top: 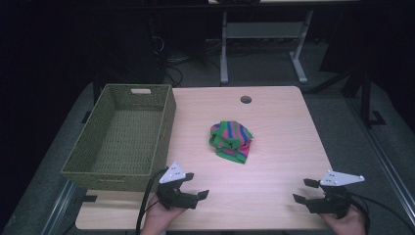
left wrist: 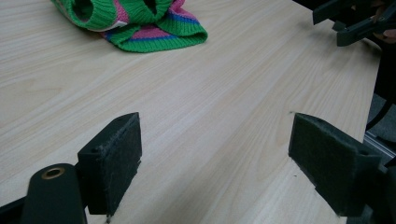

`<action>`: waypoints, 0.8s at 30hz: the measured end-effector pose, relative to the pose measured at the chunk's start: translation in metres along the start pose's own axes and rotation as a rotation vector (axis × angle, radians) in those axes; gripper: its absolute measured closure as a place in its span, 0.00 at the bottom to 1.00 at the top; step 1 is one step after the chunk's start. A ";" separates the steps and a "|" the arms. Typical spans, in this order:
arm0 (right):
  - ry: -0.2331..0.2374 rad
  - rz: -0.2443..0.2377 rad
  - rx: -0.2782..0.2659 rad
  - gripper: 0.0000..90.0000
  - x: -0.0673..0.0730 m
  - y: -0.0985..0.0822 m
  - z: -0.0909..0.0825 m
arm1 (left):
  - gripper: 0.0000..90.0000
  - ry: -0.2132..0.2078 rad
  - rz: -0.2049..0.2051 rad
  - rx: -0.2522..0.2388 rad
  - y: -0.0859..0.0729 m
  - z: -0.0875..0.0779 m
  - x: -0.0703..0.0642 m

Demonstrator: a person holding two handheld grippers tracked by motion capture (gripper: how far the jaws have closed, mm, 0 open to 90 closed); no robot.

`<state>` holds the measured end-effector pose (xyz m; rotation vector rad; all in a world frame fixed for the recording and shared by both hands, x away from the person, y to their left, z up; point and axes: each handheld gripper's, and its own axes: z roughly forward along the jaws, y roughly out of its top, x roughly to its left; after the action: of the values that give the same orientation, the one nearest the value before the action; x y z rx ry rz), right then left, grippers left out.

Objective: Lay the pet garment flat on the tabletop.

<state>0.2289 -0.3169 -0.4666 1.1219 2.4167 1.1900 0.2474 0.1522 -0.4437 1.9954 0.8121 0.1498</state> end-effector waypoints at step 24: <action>0.015 -0.054 0.012 0.24 0.007 0.033 0.025 | 0.19 -0.020 0.003 0.017 -0.002 0.004 -0.001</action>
<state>0.2536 -0.2848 -0.4569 1.0477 2.4523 1.1726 0.2476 0.1492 -0.4471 2.0107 0.8003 0.1250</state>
